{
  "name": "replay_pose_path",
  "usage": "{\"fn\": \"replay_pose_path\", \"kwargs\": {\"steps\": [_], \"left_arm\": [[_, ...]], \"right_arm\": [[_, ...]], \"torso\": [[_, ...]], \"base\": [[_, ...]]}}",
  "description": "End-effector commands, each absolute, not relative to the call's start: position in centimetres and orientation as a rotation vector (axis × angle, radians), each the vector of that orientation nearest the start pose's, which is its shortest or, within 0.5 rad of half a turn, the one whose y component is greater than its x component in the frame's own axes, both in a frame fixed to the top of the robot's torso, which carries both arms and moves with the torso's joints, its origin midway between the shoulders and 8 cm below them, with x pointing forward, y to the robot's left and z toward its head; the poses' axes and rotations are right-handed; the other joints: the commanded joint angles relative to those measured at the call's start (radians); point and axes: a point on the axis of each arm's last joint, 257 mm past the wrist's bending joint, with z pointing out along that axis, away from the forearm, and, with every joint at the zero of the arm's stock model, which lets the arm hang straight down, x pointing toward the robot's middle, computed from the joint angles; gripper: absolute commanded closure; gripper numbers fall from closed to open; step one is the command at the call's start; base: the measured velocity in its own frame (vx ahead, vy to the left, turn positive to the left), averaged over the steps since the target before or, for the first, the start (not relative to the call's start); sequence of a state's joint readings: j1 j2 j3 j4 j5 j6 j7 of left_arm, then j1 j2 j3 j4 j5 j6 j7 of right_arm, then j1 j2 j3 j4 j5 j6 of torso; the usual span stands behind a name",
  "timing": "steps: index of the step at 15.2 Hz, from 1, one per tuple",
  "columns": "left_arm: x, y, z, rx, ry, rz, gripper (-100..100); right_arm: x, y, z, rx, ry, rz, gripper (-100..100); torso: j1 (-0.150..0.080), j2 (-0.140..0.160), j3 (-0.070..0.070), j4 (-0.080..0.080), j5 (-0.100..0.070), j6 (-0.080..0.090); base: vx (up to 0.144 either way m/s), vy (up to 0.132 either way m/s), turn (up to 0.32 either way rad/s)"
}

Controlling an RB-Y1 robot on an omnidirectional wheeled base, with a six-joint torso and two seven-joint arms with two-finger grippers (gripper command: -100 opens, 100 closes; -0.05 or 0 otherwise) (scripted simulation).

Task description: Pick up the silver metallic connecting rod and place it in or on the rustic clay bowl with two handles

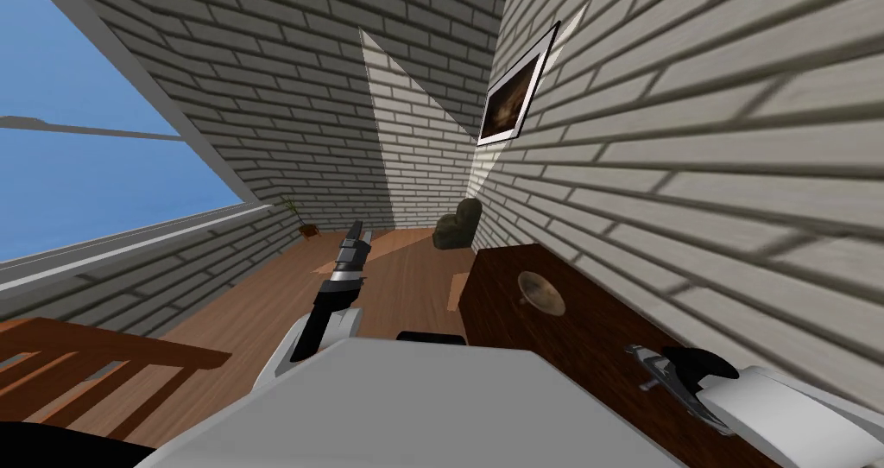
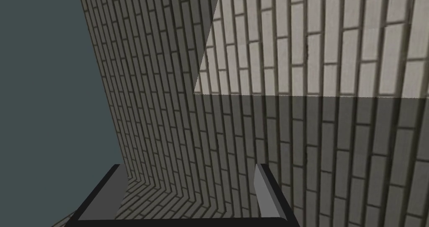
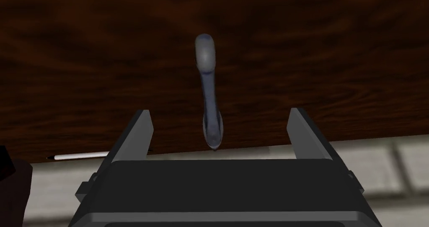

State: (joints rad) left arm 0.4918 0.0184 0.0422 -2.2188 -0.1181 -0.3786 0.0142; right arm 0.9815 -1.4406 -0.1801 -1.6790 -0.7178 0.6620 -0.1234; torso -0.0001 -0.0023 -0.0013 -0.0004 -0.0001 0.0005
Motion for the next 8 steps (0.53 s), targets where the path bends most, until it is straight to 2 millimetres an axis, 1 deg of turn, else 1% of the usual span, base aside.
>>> {"fn": "replay_pose_path", "kwargs": {"steps": [1, 3, 5, 6, 7, 8], "left_arm": [[37.4, 28.9, -2.6, -0.716, 0.804, -1.151, 0], [37.4, 28.9, -2.6, -0.716, 0.803, -1.152, 0], [37.4, 28.9, -2.6, -0.716, 0.803, -1.152, 0], [37.4, 28.9, -2.6, -0.716, 0.803, -1.151, 0], [37.4, 28.9, -2.6, -0.716, 0.804, -1.151, 0], [37.4, 28.9, -2.6, -0.716, 0.804, -1.151, 0]], "right_arm": [[12.3, -71.5, -31.2, 1.678, 2.0, -0.447, -100], [11.5, -71.8, -31.8, 1.699, 1.984, -0.453, -100], [10.8, -72.1, -32.5, 1.721, 1.969, -0.459, -100], [11.2, -71.8, -32.1, 1.708, 1.977, -0.455, -100], [11.1, -71.9, -32.1, 1.711, 1.976, -0.456, 100], [11.1, -71.9, -32.1, 1.71, 1.976, -0.456, 100]], "torso": [[0.0, 0.0, 0.0, 0.0, 0.0, 0.0], [-0.001, 0.003, 0.001, 0.0, 0.0, -0.001], [-0.002, 0.006, 0.003, 0.001, -0.001, 0.0], [-0.002, 0.006, 0.004, 0.001, -0.001, 0.0], [-0.001, 0.005, 0.003, 0.001, 0.0, 0.0], [0.0, 0.004, 0.003, 0.001, 0.0, 0.0]], "base": [[-0.016, -0.015, 0.192], [-0.056, -0.034, 0.243], [-0.072, -0.029, 0.151], [-0.036, -0.018, 0.049], [-0.013, -0.008, 0.001], [-0.007, -0.004, -0.005]]}}
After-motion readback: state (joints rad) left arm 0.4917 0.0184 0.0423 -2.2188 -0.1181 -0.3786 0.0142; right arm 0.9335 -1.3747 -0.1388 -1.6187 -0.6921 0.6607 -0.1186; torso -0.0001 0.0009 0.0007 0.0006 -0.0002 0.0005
